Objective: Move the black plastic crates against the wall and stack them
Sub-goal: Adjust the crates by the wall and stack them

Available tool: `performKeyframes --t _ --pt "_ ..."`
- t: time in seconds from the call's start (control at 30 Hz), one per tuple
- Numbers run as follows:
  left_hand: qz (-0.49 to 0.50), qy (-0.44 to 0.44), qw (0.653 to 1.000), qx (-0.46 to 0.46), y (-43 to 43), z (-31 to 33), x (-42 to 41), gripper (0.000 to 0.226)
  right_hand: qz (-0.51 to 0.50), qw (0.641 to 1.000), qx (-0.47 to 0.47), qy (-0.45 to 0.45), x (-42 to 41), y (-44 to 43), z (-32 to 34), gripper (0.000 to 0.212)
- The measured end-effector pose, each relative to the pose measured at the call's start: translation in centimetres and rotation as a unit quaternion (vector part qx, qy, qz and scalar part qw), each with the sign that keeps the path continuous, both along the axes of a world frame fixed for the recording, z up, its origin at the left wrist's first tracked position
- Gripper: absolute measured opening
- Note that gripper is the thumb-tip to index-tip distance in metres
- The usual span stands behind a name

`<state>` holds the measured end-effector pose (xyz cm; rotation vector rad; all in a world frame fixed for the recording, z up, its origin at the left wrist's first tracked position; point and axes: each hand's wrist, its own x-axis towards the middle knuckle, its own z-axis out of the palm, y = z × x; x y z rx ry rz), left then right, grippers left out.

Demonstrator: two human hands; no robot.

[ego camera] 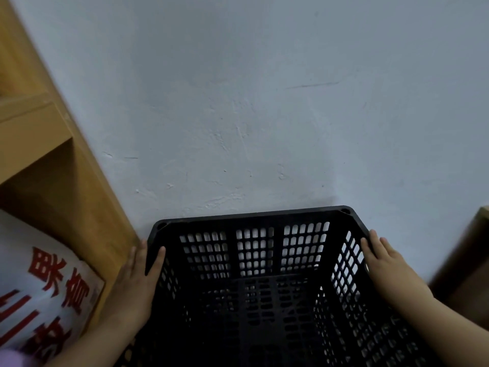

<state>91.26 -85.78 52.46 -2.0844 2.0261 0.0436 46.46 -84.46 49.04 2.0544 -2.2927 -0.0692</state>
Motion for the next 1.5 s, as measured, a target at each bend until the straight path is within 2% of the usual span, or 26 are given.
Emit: performKeyframes --t 0.1,0.2,0.37,0.63,0.83,0.9,0.97,1.1,1.23,1.33,1.4,1.47,1.5 --pt "0.002 0.001 1.0 0.006 0.3 0.1 -0.3 0.101 0.01 1.0 -0.008 0.009 -0.3 0.2 -0.3 0.072" --pt "-0.001 0.003 1.0 0.0 0.6 0.0 -0.3 0.101 0.005 1.0 -0.007 -0.018 -0.4 0.4 -0.3 0.068" --pt "-0.012 0.016 1.0 -0.01 0.0 -0.6 0.3 0.102 0.004 0.999 0.026 0.023 -0.3 0.2 -0.2 0.072" --pt "-0.015 0.009 1.0 0.004 -0.9 -0.2 0.2 0.1 -0.005 0.998 -0.001 0.058 -0.7 -0.7 -1.5 0.084" --pt "-0.021 0.03 0.999 -0.006 -0.6 -0.4 0.6 0.094 0.004 0.994 0.0 0.106 -0.9 -0.4 -2.1 0.084" --pt "-0.038 0.054 0.997 -0.042 -0.9 -0.8 0.8 0.098 0.004 0.994 -0.005 0.112 -0.9 -0.5 -2.1 0.085" --pt "-0.04 0.036 0.997 -0.051 -1.4 -0.8 1.0 0.107 0.002 0.994 -0.01 0.113 -0.8 -0.8 -1.9 0.087" --pt "0.006 0.019 0.999 0.034 -1.7 -0.3 0.6 0.093 -0.002 0.992 0.001 0.129 -0.6 -1.5 -1.4 0.088" --pt "-0.009 0.016 0.999 0.029 -1.7 -0.2 0.4 0.095 -0.015 0.995 -0.012 0.095 -0.6 -0.8 -1.4 0.088" --pt "0.001 0.022 0.999 0.028 -1.5 0.0 0.2 0.096 0.018 0.997 -0.05 0.058 0.3 -0.6 -0.1 0.086" --pt "-0.003 0.033 0.999 0.021 -1.0 -0.1 0.2 0.097 0.019 0.999 -0.027 0.04 0.2 0.1 0.2 0.08" --pt "-0.025 0.057 0.997 -0.045 -1.1 -0.5 0.1 0.102 0.0 1.0 0.013 0.017 0.2 0.2 0.4 0.092" --pt "-0.027 0.055 0.996 -0.058 -1.1 -0.6 0.2 0.104 -0.005 1.0 0.005 0.019 0.1 0.0 0.4 0.094"
